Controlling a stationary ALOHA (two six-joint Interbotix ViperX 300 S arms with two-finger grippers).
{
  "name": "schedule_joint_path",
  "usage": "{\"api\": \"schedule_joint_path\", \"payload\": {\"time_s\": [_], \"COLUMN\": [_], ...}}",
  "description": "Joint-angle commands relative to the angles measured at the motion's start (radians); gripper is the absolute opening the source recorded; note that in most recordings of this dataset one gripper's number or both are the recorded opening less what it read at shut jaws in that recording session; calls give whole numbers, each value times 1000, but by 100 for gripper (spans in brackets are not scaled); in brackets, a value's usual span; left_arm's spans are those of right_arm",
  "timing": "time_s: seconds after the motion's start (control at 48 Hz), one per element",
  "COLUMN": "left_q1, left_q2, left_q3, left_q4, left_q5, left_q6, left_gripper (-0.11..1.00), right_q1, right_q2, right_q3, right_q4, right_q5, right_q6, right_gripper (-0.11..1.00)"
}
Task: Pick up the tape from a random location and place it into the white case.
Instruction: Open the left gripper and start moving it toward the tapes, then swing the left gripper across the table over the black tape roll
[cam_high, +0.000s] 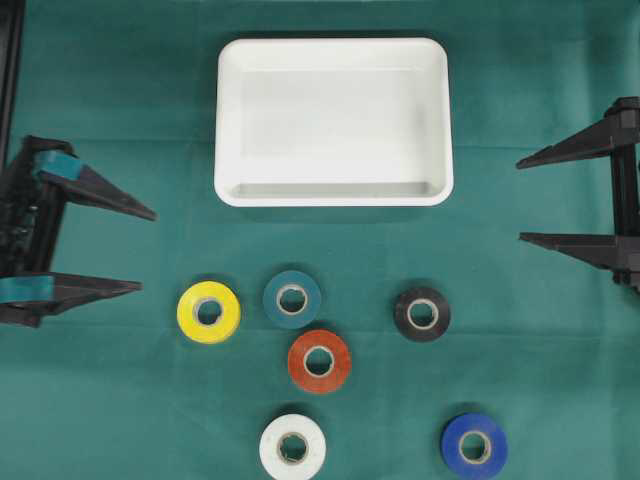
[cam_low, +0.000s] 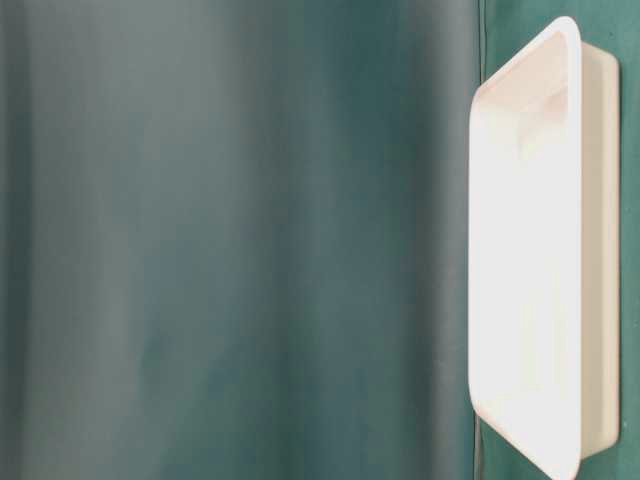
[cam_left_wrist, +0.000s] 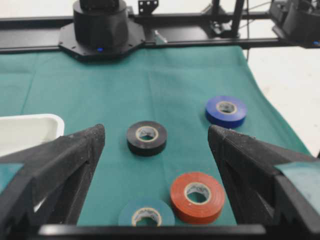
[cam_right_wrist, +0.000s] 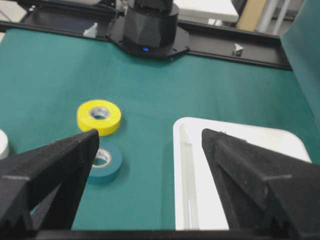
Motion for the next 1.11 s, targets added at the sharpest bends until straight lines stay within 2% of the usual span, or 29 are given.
{"api": "schedule_joint_path", "payload": {"time_s": [0.0,0.542,0.897,1.084], "left_q1": [0,0,-3,-3], "left_q2": [71,512,753,853], "left_q3": [-63,-416,-709,-825], "left_q4": [0,0,2,2], "left_q5": [-31,-34,67,87], "left_q6": [5,11,25,43], "left_gripper": [98,98,98,98], "right_q1": [0,-2,-2,-2], "right_q2": [8,15,25,34], "right_q3": [-28,-26,-25,-25], "right_q4": [-2,-2,-2,-2], "right_q5": [-3,-3,-3,-5], "right_q6": [-2,0,-2,-2], "right_gripper": [90,90,90,90]}}
